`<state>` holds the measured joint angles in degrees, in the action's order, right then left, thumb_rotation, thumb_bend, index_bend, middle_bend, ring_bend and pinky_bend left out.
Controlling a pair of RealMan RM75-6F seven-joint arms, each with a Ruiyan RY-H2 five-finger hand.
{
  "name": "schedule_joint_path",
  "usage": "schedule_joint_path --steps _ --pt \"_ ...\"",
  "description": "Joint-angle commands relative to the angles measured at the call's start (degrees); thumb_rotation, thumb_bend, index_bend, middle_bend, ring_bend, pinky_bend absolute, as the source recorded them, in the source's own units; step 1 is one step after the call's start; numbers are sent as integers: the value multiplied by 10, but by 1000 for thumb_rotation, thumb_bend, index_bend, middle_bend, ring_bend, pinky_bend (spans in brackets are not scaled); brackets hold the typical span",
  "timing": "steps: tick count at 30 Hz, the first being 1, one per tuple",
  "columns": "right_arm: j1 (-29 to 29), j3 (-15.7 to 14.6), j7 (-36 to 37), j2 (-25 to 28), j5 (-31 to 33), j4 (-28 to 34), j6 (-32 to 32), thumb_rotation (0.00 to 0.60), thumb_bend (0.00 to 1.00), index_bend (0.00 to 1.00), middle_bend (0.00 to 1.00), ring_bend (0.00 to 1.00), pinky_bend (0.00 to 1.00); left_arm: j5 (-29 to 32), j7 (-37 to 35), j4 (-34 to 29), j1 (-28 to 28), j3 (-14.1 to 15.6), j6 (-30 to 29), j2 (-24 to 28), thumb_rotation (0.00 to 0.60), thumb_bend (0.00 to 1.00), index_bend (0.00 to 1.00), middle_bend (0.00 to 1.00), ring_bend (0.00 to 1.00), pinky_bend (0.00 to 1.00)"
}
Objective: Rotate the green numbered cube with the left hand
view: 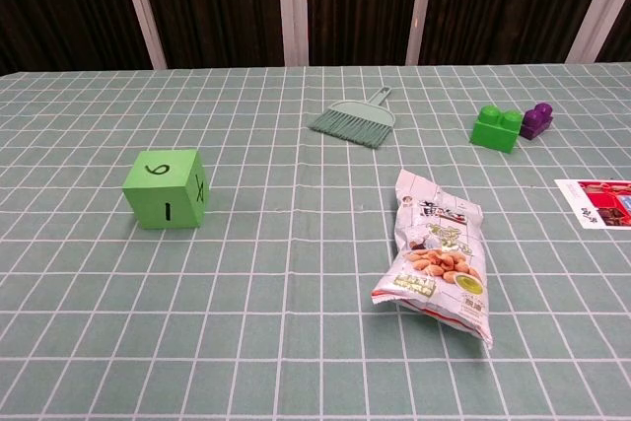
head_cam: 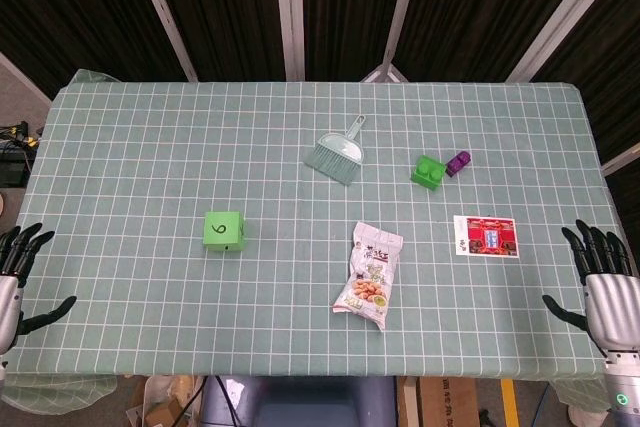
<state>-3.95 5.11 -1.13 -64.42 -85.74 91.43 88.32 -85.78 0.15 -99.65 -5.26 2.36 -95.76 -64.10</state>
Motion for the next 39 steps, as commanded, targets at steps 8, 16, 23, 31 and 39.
schedule_joint_path --steps 8,16,23,31,39 --pt "2 5 -1 -1 13 1 -4 600 175 95 12 0 0 25 -7 5 -3 -21 35 5 600 202 158 57 0 0" --pt "8 1 -6 3 11 19 -1 600 175 95 12 0 0 2 -13 14 -8 -18 59 2 600 202 139 57 0 18" --pt "10 -4 -7 5 0 24 1 600 175 95 12 0 0 4 -20 24 -13 -27 72 -1 600 202 125 80 2 45" --pt "9 -4 -23 -3 5 29 -4 600 175 95 12 0 0 18 -57 -7 -84 -63 178 67 600 380 114 505 427 595" --pt "8 -5 -43 -7 8 39 -9 600 175 95 12 0 0 248 13 -148 -237 -106 491 214 600 697 196 788 706 766"
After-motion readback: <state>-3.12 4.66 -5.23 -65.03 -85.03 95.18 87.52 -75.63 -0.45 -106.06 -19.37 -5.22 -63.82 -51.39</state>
